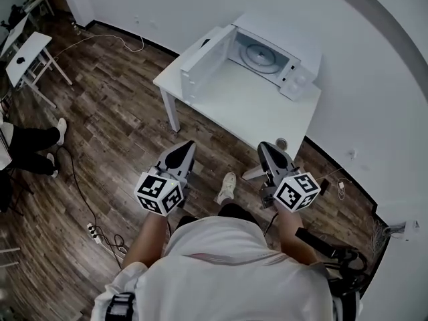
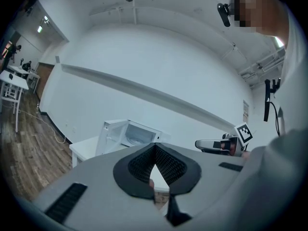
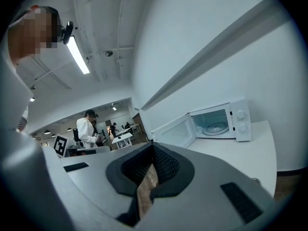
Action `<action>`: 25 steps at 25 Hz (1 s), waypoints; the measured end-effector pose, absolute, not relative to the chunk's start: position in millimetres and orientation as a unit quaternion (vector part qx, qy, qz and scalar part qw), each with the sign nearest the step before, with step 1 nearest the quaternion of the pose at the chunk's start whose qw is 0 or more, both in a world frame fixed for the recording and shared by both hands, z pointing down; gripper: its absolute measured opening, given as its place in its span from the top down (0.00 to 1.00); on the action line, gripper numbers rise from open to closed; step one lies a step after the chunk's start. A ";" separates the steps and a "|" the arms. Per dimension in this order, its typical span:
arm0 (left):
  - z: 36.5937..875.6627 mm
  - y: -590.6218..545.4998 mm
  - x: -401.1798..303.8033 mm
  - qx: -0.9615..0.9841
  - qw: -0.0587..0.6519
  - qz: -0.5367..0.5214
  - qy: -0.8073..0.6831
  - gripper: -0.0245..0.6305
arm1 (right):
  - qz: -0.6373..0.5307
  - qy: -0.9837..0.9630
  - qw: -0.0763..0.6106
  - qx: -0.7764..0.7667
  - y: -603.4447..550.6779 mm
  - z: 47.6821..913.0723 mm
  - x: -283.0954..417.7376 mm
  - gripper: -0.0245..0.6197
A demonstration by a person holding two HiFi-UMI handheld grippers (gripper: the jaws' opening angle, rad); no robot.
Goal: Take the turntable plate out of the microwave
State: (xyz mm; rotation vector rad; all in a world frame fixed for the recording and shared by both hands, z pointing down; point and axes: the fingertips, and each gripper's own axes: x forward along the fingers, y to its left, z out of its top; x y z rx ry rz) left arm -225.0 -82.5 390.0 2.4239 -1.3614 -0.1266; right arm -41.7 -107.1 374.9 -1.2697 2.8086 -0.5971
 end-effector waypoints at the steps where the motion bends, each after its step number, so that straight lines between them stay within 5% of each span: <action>1: 389.4 -91.9 -222.7 0.857 0.177 -0.043 -0.482 0.95 | -0.190 0.895 0.003 -0.403 -117.5 374.7 -39.7 0.96; 25: 387.5 -389.9 -76.9 0.860 0.193 0.018 -0.472 0.95 | -0.254 0.882 0.061 -0.392 -415.8 406.2 74.3 0.96</action>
